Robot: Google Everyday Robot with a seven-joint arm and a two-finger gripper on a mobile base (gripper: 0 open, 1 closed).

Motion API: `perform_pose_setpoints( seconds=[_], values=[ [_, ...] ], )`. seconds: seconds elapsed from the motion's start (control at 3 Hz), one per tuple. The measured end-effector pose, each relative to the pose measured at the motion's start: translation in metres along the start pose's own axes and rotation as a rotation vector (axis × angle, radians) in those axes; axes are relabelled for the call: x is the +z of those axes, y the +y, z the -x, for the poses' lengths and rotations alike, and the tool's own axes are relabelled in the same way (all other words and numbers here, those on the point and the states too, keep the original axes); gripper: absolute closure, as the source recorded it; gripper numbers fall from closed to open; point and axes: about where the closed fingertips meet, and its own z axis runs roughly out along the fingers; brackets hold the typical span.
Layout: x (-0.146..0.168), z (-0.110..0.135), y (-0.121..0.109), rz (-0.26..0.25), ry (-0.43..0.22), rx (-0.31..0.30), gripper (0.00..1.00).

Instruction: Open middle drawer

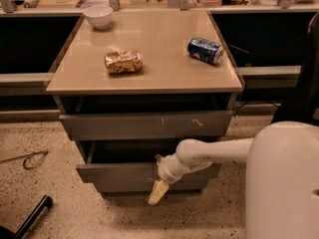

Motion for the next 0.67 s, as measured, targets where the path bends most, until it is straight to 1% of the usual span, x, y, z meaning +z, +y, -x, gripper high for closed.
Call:
perform_pose_setpoints(
  seconds=[0.33, 0.67],
  values=[
    [-0.005, -0.004, 0.021, 0.049, 0.039, 0.023, 0.00],
    [-0.018, -0.014, 0.060, 0.098, 0.086, 0.066, 0.00]
  ],
)
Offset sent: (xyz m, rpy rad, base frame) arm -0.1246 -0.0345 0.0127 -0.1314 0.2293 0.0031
